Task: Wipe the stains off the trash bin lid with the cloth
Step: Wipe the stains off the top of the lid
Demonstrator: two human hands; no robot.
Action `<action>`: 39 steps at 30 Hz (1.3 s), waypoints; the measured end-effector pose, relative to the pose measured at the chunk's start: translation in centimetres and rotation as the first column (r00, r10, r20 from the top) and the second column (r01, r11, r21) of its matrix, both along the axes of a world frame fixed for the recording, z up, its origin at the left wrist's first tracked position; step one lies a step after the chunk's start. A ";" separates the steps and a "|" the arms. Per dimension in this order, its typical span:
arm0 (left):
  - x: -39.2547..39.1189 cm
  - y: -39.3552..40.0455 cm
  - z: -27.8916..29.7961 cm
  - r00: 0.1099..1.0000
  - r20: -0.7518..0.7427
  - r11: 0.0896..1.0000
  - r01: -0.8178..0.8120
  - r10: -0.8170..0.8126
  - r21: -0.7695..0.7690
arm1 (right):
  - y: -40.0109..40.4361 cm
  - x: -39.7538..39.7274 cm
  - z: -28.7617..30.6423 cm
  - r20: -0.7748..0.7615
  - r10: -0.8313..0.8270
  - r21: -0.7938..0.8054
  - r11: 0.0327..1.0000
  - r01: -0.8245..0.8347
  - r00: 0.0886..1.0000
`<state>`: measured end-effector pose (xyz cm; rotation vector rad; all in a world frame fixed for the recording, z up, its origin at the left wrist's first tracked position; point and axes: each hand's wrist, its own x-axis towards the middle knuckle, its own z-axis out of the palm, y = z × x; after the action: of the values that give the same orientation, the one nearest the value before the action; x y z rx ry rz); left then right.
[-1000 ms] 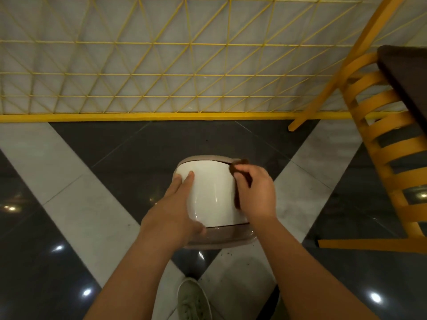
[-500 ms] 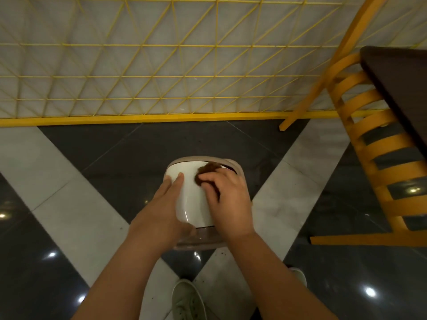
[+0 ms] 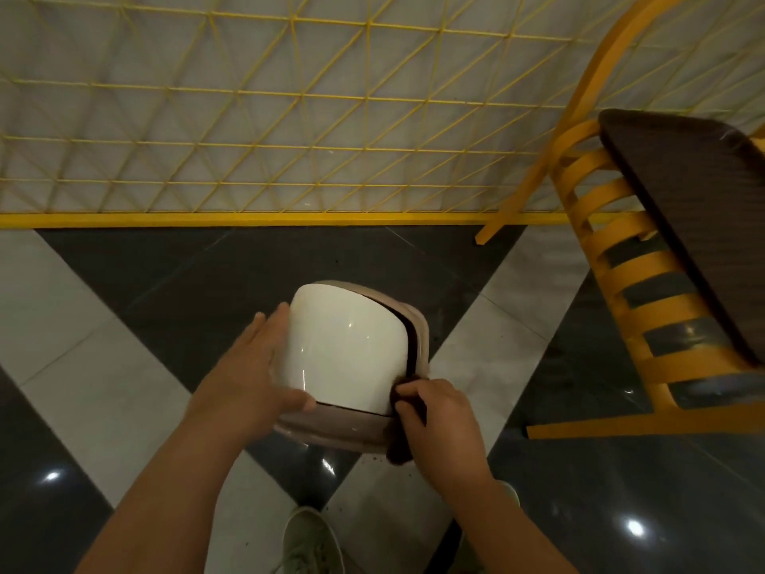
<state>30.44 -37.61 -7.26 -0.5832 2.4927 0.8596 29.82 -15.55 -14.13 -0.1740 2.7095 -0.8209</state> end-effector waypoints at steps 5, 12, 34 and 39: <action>0.7 -1.9 -0.9 0.958 -0.087 0.962 -0.273 0.273 0.018 | -2.1 3.7 0.0 0.045 -0.003 -0.123 0.992 0.008 0.999; 0.7 -2.1 -1.5 0.888 -0.117 0.889 -0.420 0.444 0.179 | -4.8 6.4 -0.6 0.081 0.105 -0.217 0.972 -0.085 0.991; 0.1 -0.5 -2.5 0.982 -0.071 0.977 -0.166 0.177 0.133 | -6.8 -4.7 5.9 -0.294 0.183 0.025 0.983 -0.183 0.938; 0.1 -0.6 -3.0 0.978 -0.126 0.979 -0.147 0.165 0.139 | -11.6 -5.5 4.1 -0.358 0.430 0.131 0.902 -0.412 0.828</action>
<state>30.52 -38.17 -10.29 -0.7043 2.5131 1.1474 24.37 -27.14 -9.99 -0.9801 2.8573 -0.6345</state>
